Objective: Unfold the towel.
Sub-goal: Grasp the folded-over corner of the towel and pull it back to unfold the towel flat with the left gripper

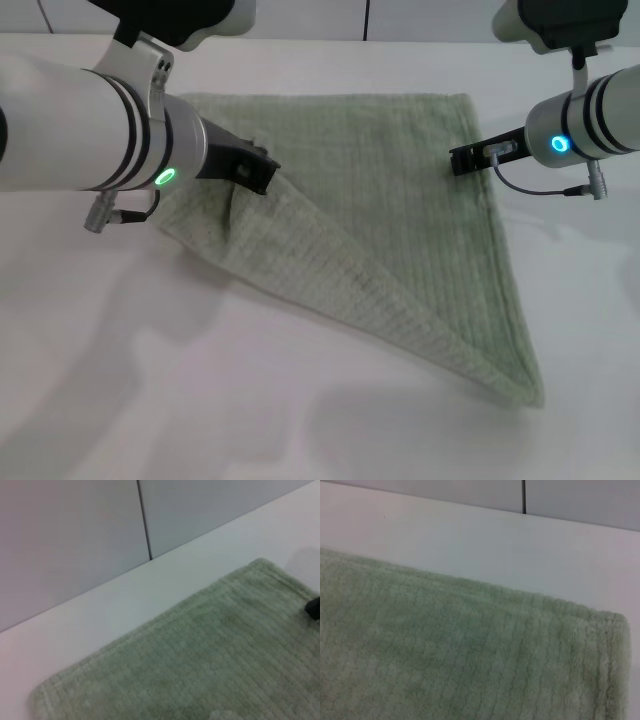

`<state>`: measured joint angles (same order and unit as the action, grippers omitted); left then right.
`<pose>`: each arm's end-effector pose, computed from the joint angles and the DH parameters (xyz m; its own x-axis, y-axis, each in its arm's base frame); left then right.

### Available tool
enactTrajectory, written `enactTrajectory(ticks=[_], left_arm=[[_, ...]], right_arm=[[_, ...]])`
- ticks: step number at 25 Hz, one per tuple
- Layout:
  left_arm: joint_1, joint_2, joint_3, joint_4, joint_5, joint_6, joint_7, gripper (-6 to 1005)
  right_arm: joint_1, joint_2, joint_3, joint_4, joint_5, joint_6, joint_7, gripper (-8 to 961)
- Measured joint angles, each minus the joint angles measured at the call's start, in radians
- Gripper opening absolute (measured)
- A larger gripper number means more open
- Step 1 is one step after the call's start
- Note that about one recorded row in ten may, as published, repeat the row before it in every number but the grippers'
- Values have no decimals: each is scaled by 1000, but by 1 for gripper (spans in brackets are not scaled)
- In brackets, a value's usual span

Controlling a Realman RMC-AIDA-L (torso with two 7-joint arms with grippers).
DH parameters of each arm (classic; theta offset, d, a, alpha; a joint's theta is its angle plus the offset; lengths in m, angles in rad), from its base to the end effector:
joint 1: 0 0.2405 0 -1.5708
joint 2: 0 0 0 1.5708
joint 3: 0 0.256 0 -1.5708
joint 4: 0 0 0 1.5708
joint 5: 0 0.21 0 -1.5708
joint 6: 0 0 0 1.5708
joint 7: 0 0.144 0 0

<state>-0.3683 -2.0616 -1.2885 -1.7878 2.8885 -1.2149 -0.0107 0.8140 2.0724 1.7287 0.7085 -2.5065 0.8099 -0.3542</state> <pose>-0.1265 0.3292 -0.0119 0.7984 0.5891 0.1246 0.4963 -0.5265 -0.6903 0.2096 0.4339 -0.0564 0.5899 -0.7806 -0.2067 -0.7275 -0.4026 -0.5555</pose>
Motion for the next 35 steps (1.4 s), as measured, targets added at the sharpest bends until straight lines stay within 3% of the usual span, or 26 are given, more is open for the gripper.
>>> enactTrajectory(ticks=[19,35], left_arm=[[11,-2,-11,-40,0,-105,-11,124],[-22,-3,-23,-50,2,-352,-72,141]], right_arm=[[3,0,3,-2,0,-1,0,-1],[12,0,0,-3,0,4,1,-2]])
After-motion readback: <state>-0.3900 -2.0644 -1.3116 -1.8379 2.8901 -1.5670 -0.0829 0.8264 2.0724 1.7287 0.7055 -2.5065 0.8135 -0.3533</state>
